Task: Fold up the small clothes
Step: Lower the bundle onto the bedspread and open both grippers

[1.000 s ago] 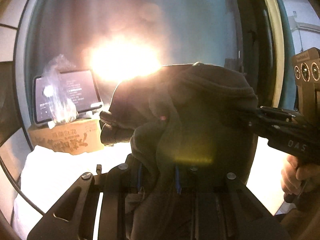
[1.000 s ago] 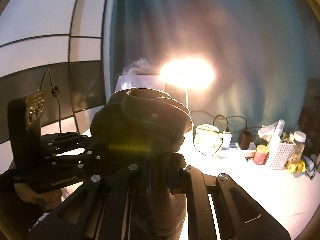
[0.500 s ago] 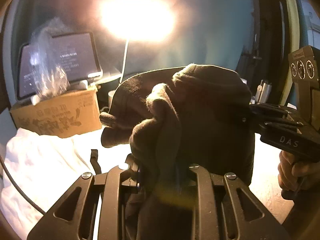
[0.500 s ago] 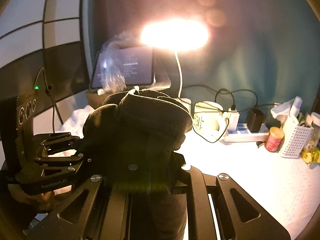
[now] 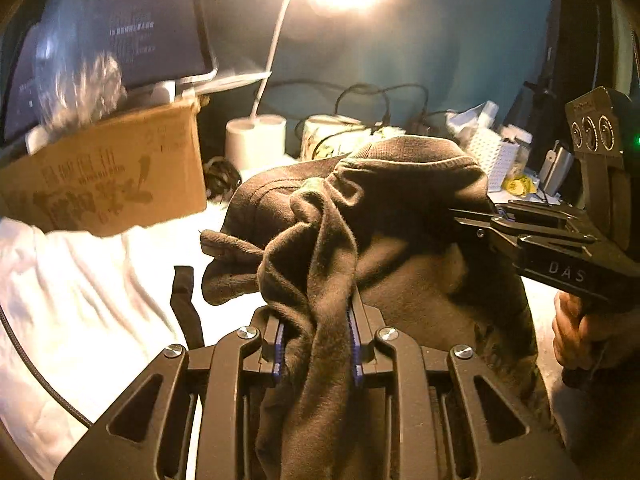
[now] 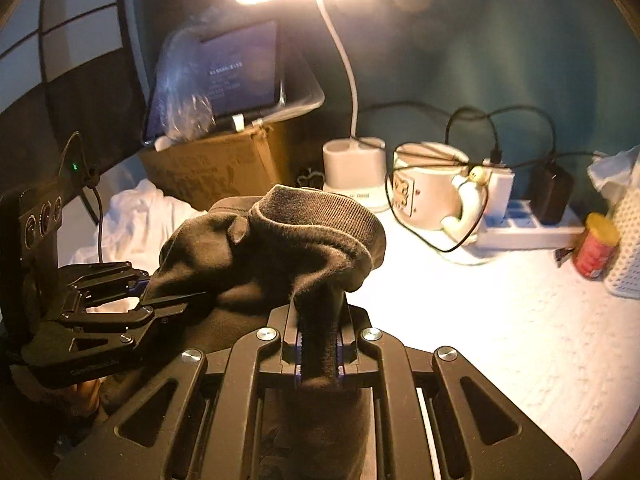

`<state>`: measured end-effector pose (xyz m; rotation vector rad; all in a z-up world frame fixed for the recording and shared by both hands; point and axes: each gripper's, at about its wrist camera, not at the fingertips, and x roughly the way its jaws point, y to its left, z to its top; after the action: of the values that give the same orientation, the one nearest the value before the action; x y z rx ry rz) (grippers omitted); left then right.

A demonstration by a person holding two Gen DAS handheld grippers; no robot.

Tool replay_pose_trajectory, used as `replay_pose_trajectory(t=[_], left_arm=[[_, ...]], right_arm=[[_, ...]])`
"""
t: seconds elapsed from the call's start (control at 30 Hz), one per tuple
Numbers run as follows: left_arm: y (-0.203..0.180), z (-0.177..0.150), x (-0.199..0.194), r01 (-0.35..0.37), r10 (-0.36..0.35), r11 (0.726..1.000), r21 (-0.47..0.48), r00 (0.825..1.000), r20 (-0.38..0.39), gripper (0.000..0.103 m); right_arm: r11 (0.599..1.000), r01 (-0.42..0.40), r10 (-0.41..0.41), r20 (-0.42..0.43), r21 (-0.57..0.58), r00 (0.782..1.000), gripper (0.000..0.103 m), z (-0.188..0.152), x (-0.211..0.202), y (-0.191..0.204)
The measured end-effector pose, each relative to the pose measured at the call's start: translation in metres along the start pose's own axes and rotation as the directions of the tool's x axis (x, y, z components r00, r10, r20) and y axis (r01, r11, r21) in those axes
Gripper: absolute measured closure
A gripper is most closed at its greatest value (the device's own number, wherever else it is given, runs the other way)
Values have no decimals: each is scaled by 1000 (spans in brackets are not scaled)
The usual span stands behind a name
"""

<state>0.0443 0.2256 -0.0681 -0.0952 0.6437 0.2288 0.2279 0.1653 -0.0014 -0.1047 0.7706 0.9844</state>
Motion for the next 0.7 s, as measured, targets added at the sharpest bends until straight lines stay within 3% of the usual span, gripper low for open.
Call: replay_pose_trajectory(t=[0.27, 0.4, 0.5, 0.7], left_arm=[[27, 2, 34, -2, -7, 997, -76, 993, -119, 75], [43, 6, 48, 25, -55, 987, -160, 982, -182, 71], [44, 10, 53, -8, -23, 988, -152, 979, -204, 61], [44, 22, 60, -101, 84, 992, -73, 974, -209, 55]], right_arm=[[1000, -18, 20, -64, 20, 998, 90, -3, 37, -9], [998, -16, 22, -103, 56, 994, 90, -6, 53, -20], [995, 8, 5, -136, 97, 991, 90, -8, 64, -29], [983, 49, -21, -153, 178, 988, 83, -7, 67, -53]])
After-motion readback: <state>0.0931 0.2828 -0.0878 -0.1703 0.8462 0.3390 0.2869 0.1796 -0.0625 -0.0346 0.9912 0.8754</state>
